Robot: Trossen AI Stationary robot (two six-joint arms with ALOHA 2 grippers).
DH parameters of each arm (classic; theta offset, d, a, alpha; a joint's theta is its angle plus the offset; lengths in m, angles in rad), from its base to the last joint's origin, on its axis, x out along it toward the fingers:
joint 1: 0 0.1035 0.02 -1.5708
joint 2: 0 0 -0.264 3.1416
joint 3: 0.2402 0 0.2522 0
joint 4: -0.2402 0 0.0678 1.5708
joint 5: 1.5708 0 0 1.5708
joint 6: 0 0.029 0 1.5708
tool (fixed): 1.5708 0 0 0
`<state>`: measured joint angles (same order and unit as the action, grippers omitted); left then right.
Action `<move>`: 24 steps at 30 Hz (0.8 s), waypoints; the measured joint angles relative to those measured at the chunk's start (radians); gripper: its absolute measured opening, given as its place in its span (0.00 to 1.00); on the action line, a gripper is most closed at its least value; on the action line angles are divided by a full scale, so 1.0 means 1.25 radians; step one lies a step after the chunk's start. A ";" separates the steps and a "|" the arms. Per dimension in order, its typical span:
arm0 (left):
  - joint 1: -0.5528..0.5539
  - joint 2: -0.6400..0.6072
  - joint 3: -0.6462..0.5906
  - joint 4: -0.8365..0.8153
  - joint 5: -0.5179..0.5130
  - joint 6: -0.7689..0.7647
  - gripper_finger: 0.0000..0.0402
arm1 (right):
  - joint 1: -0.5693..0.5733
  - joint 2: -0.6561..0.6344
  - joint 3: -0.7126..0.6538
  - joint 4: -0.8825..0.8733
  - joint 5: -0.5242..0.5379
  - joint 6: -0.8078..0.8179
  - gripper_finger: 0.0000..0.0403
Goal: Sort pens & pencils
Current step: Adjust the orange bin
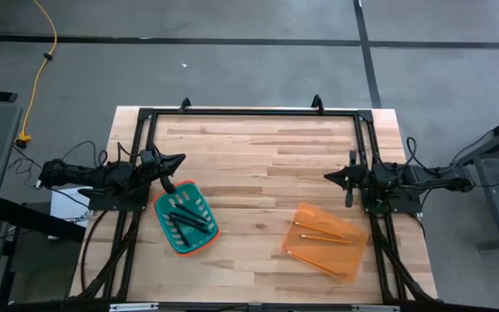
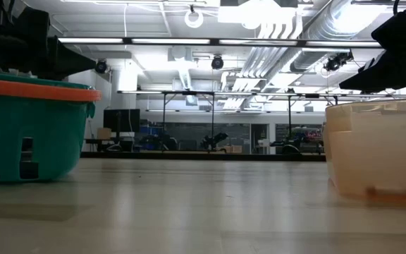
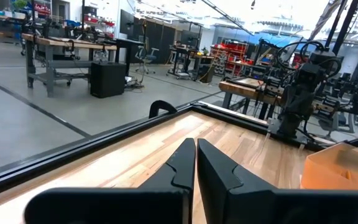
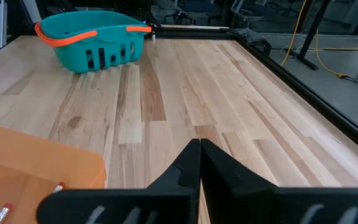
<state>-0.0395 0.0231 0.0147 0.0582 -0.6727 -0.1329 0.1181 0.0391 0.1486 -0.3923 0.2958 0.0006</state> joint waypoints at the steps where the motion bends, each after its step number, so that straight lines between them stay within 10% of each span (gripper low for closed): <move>1: 0.000 0.000 0.000 0.000 0.000 0.000 0.01 | 0.000 0.000 0.000 0.000 0.000 0.000 0.00; 14: 0.000 0.000 0.000 0.000 0.000 0.000 0.01 | 0.000 0.000 0.000 0.032 0.004 0.004 0.00; 24: 0.000 0.000 0.000 0.000 0.000 0.000 0.01 | -0.001 0.000 0.000 0.387 0.157 -0.079 0.00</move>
<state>-0.0395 0.0231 0.0147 0.0582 -0.6727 -0.1328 0.1173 0.0387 0.1482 0.0918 0.4926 -0.0979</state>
